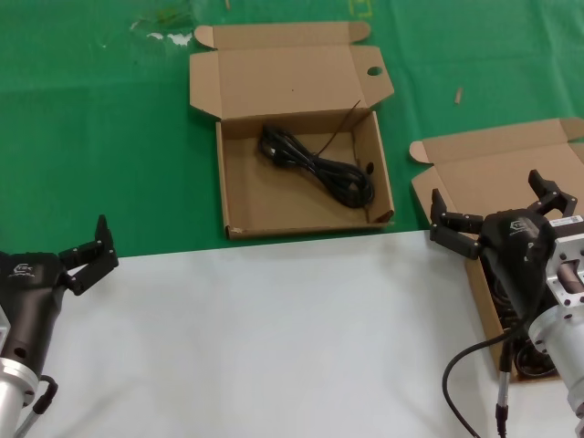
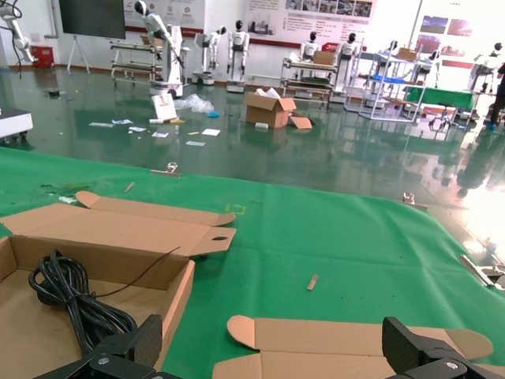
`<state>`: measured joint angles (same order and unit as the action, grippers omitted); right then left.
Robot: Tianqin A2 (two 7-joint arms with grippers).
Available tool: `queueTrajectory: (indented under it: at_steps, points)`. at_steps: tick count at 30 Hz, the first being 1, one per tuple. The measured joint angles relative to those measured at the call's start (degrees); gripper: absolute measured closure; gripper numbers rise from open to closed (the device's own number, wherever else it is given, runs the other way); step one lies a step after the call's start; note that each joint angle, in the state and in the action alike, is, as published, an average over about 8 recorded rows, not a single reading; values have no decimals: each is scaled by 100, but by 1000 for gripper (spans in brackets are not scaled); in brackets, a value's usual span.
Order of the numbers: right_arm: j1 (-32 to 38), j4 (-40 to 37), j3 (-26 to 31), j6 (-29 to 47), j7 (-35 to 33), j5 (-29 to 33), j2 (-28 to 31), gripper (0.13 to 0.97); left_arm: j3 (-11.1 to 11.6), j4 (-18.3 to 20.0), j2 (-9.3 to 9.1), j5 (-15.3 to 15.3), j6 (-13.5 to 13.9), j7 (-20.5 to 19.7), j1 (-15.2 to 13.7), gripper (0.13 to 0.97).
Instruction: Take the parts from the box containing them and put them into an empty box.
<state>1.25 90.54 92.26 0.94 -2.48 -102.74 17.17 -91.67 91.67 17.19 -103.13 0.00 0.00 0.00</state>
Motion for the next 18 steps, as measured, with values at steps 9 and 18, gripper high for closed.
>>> queueTrajectory:
  at_steps: [9,18]
  points:
    - [0,0,0,0,0,0,0,129,0,0,0,0,0,0,0,132]
    - [0,0,0,0,0,0,0,129,0,0,0,0,0,0,0,132]
